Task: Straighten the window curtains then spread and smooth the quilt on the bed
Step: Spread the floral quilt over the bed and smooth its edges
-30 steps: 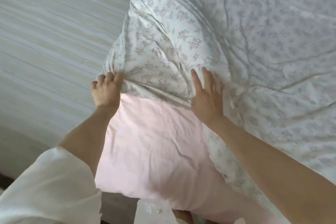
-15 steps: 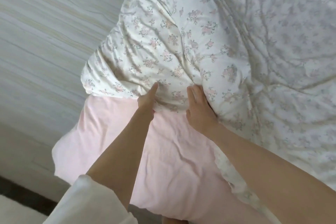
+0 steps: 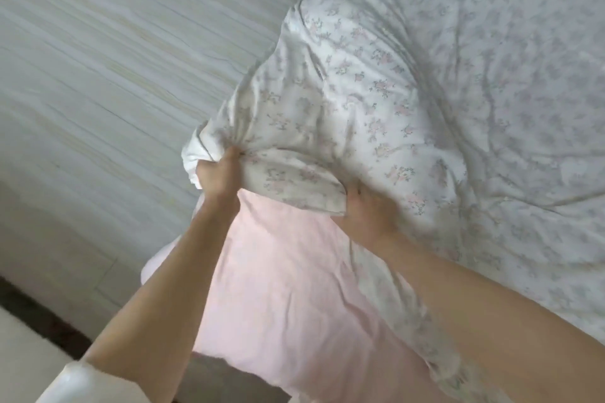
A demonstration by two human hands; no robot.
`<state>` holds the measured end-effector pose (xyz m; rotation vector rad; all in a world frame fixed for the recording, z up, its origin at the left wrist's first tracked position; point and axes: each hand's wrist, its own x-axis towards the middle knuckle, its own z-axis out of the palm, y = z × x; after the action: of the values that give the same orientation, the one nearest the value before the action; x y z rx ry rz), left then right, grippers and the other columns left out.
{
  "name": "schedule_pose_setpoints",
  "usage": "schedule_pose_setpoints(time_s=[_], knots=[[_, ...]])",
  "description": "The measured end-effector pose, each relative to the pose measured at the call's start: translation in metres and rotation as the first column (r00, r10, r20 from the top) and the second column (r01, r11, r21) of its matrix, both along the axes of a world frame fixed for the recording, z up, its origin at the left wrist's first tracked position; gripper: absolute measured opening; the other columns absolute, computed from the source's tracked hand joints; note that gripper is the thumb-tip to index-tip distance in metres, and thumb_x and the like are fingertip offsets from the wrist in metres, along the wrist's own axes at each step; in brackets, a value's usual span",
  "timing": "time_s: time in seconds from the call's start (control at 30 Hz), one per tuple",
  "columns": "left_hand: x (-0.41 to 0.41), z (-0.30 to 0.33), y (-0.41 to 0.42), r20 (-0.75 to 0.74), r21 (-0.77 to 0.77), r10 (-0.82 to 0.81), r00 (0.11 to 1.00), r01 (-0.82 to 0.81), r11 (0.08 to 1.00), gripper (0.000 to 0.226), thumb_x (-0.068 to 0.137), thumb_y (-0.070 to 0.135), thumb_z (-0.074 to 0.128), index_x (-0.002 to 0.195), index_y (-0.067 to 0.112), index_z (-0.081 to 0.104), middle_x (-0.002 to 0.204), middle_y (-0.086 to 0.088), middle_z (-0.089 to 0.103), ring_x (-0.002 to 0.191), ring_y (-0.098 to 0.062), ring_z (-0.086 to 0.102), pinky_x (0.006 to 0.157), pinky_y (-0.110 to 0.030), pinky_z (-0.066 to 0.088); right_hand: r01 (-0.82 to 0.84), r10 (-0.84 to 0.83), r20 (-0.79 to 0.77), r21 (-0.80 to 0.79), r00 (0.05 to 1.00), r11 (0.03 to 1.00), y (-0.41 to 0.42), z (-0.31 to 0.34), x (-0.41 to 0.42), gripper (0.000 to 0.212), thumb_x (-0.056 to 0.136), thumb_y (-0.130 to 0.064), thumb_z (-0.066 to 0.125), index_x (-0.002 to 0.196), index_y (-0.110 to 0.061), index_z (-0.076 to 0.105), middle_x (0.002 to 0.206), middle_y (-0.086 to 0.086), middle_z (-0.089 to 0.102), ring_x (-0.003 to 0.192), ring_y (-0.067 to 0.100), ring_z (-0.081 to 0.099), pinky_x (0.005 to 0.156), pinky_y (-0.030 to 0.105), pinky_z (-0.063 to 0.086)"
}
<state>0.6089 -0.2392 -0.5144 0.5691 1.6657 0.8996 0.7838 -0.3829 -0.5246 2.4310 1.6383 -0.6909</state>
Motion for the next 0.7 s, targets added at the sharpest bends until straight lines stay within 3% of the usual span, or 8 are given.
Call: schedule_pose_setpoints(time_s=[0.1, 0.17, 0.23, 0.3, 0.37, 0.53, 0.6, 0.7], knots=[[-0.065, 0.01, 0.024, -0.108, 0.128, 0.179, 0.978, -0.165, 0.978, 0.031, 0.071, 0.008, 0.07, 0.101, 0.006, 0.062, 0.093, -0.004, 0.066, 0.084, -0.016, 0.061, 0.073, -0.031, 0.055, -0.149, 0.185, -0.224, 0.17, 0.957, 0.974, 0.038, 0.027, -0.048, 0.05, 0.075, -0.04, 0.057, 0.119, -0.018, 0.051, 0.104, 0.012, 0.067, 0.094, 0.033, 0.064, 0.068, 0.028, 0.043], [-0.096, 0.001, 0.026, -0.234, 0.113, 0.204, 0.951, -0.182, 0.977, 0.044, 0.07, 0.01, 0.073, 0.11, 0.0, 0.056, 0.109, -0.015, 0.066, 0.091, -0.022, 0.063, 0.079, -0.037, 0.055, -0.185, 0.232, -0.372, 0.158, 0.899, 0.97, 0.047, 0.036, -0.069, 0.049, 0.077, -0.04, 0.054, 0.12, -0.016, 0.049, 0.105, 0.009, 0.065, 0.101, 0.032, 0.061, 0.07, 0.014, 0.036], [-0.109, -0.016, 0.019, -0.329, -0.044, 0.097, 0.939, -0.118, 0.992, 0.053, 0.077, 0.019, 0.072, 0.119, 0.001, 0.045, 0.127, -0.024, 0.054, 0.11, -0.033, 0.059, 0.091, -0.045, 0.05, -0.207, 0.115, -0.631, -0.073, 0.767, 0.976, 0.045, 0.032, -0.071, 0.063, 0.087, -0.042, 0.054, 0.139, -0.012, 0.033, 0.133, 0.007, 0.049, 0.126, 0.026, 0.046, 0.087, 0.005, 0.025], [-0.113, -0.033, 0.0, -0.37, -0.212, -0.018, 0.929, -0.066, 0.975, 0.068, 0.082, 0.027, 0.069, 0.136, 0.011, 0.032, 0.142, -0.021, 0.039, 0.127, -0.033, 0.045, 0.102, -0.043, 0.042, -0.307, 0.001, -0.718, -0.296, 0.696, 0.904, 0.035, 0.019, -0.072, 0.073, 0.09, -0.049, 0.05, 0.148, -0.024, 0.012, 0.155, -0.002, 0.023, 0.137, 0.02, 0.031, 0.107, 0.021, 0.024], [-0.108, -0.044, -0.023, -0.418, -0.312, -0.144, 0.897, 0.008, 0.95, 0.081, 0.083, 0.035, 0.066, 0.147, 0.017, 0.019, 0.149, -0.018, 0.028, 0.134, -0.034, 0.035, 0.109, -0.044, 0.033, -0.35, 0.041, -0.673, -0.33, 0.739, 0.877, 0.021, 0.003, -0.076, 0.067, 0.093, -0.049, 0.042, 0.148, -0.032, 0.008, 0.157, -0.005, 0.019, 0.14, 0.019, 0.027, 0.113, 0.034, 0.024], [-0.084, -0.072, -0.087, -0.46, -0.39, -0.531, 0.712, 0.376, 0.841, 0.07, 0.088, 0.041, 0.054, 0.147, 0.027, 0.02, 0.155, -0.009, 0.016, 0.141, -0.033, 0.016, 0.109, -0.053, 0.027, -0.277, 0.22, -0.371, -0.106, 0.902, 0.955, -0.02, -0.033, -0.077, 0.054, 0.095, -0.027, 0.035, 0.147, -0.024, 0.019, 0.152, 0.005, 0.028, 0.141, 0.023, 0.018, 0.113, 0.049, 0.022], [-0.068, -0.083, -0.118, -0.494, -0.38, -0.69, 0.53, 0.582, 0.719, 0.069, 0.089, 0.043, 0.052, 0.147, 0.033, 0.017, 0.159, -0.004, 0.005, 0.145, -0.029, 0.002, 0.11, -0.055, 0.027, -0.282, 0.246, -0.222, -0.146, 0.943, 0.948, -0.044, -0.045, -0.067, 0.057, 0.092, -0.027, 0.037, 0.146, -0.027, 0.017, 0.155, 0.003, 0.015, 0.144, 0.024, 0.005, 0.111, 0.057, 0.017], [-0.053, -0.103, -0.162, -0.448, -0.434, -0.853, 0.267, 0.769, 0.469, 0.072, 0.091, 0.045, 0.048, 0.148, 0.038, 0.005, 0.159, -0.002, -0.01, 0.146, -0.029, -0.009, 0.105, -0.053, 0.034, -0.394, 0.317, -0.265, -0.328, 0.911, 0.858, -0.083, -0.06, -0.06, 0.063, 0.092, -0.033, 0.037, 0.146, -0.034, 0.007, 0.157, -0.003, -0.017, 0.142, 0.028, -0.022, 0.108, 0.067, -0.001]])
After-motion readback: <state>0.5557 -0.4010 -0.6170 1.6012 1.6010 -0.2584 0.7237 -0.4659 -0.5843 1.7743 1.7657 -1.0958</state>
